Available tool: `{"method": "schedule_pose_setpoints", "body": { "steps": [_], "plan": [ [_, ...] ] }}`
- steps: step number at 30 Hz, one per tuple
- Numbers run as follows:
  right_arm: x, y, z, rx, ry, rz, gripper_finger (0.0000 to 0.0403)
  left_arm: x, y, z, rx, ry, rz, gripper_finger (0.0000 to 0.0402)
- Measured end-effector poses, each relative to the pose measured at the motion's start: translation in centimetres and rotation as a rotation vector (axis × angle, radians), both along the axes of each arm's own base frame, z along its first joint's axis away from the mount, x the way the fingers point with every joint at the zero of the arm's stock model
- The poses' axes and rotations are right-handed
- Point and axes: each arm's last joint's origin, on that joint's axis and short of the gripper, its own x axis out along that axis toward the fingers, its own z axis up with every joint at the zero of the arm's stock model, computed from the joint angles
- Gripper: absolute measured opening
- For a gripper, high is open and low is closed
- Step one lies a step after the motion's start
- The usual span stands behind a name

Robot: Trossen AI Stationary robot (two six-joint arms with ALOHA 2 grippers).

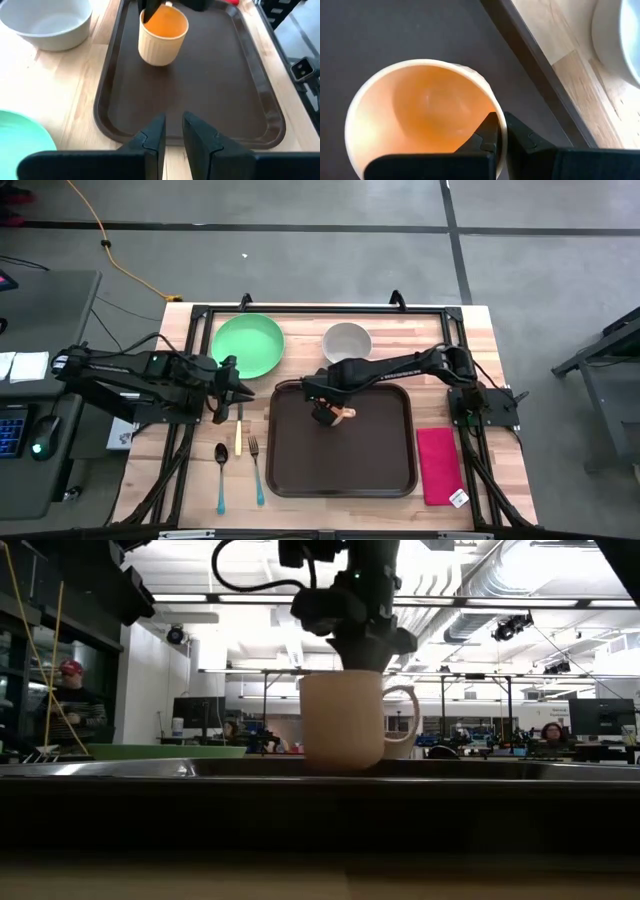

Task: Set up tray
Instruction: Put the yellow mug on the brown tray

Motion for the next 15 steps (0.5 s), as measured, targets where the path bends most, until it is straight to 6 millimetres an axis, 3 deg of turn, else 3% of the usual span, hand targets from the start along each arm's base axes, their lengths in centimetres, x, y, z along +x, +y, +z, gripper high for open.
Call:
{"method": "schedule_pose_setpoints", "body": {
  "steps": [15],
  "plan": [
    [0.69,-0.84,-0.67,0.013,-0.024,0.003,0.0,-0.17,0.02,-0.24,0.003,0.03,0.0,0.0097]
  ]
}}
